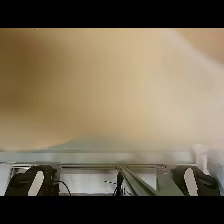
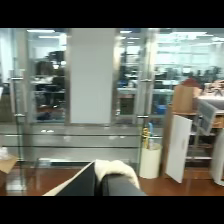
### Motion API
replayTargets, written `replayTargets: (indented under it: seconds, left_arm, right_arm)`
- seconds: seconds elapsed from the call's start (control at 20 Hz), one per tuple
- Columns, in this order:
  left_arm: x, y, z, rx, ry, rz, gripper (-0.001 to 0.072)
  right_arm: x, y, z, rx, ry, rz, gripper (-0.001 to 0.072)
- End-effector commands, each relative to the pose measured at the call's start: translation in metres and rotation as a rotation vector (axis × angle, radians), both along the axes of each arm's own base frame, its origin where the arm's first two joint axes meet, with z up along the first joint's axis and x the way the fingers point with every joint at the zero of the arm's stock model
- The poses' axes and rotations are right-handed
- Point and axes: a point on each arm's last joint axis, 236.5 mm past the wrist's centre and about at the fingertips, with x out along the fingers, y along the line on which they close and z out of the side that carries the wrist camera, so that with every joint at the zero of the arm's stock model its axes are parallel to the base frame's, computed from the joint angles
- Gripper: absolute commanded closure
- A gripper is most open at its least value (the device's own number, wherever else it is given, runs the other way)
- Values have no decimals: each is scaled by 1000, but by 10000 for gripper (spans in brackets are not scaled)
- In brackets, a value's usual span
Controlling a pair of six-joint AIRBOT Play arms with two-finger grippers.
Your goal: Fold the shirts.
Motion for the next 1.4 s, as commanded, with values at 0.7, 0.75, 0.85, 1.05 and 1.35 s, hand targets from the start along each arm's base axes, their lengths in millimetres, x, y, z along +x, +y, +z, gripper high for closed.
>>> replayTargets:
  seconds: [0.7,0.75,0.85,1.05,1.35]
  left_arm:
    - [192,54,-383,-138,1149,4,689]
    - [217,59,-391,-171,1152,5,688]
    - [265,75,-402,-225,1126,39,688]
    - [335,93,-424,-296,1099,49,688]
    - [403,114,-467,-338,1043,101,688]
  right_arm:
    - [196,-58,-290,303,1143,228,677]
    - [220,-55,-307,286,1170,242,677]
    - [273,-39,-343,218,1189,255,677]
    - [365,-5,-383,133,1060,248,677]
    - [438,8,-427,177,944,219,676]
